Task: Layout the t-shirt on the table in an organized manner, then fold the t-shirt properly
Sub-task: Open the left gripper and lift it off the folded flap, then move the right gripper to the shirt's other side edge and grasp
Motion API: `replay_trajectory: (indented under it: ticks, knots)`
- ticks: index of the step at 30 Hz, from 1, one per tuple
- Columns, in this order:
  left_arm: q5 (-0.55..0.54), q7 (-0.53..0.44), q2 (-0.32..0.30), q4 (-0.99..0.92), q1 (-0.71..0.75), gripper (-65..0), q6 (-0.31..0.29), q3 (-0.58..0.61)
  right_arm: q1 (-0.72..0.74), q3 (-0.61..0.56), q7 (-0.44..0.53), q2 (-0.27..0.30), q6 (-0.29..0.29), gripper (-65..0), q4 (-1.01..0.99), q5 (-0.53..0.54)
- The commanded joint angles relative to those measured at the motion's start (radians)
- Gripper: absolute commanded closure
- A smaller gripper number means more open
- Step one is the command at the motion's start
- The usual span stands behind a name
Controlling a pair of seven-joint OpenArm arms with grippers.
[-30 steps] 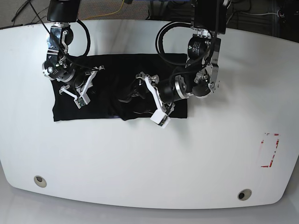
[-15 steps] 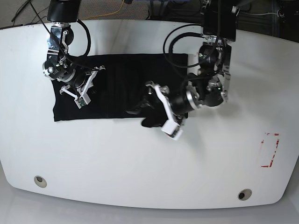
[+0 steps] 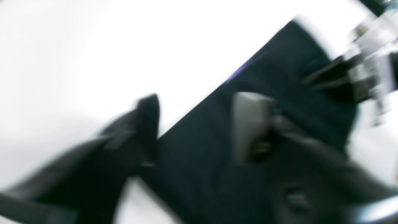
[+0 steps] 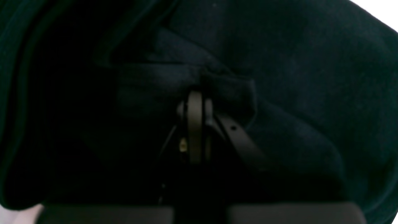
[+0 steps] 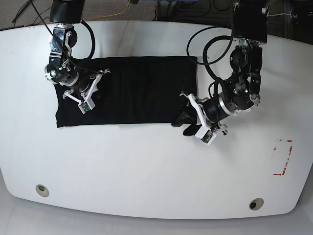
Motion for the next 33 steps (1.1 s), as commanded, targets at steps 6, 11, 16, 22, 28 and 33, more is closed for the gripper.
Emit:
replay_trajectory:
  ticks: [6, 11, 16, 22, 28, 33]
  knots:
    - [0.160, -0.122, 0.007, 0.011, 0.071, -3.8, -0.006, 0.013, 0.003, -0.001, -0.076, 0.002, 0.009, -2.3, 0.086, -0.035]
    - [0.204, -0.127, 0.007, -0.032, 0.092, -3.4, -0.006, 0.035, 0.008, 0.000, -0.128, 0.002, 0.009, -11.0, 0.180, -0.035]
    - [0.209, -0.127, 0.009, -0.063, 0.108, -3.4, -0.006, 0.028, 0.003, 0.029, -0.170, -0.008, 0.009, -21.8, 0.307, -0.035]
    - [0.211, -0.127, 0.007, -0.098, 0.117, -3.4, -0.006, 0.028, 0.009, 0.134, -0.236, -0.065, 0.009, -32.2, 0.427, -0.035]
    - [0.211, -0.127, 0.007, -0.129, 0.120, -3.4, -0.006, 0.028, 0.049, 0.286, -0.259, -0.104, 0.009, -41.2, 0.436, -0.035]
    - [0.211, -0.127, 0.003, -0.129, 0.123, -3.4, -0.006, 0.028, 0.080, 0.447, -0.273, -0.119, 0.012, -51.8, 0.387, -0.033]
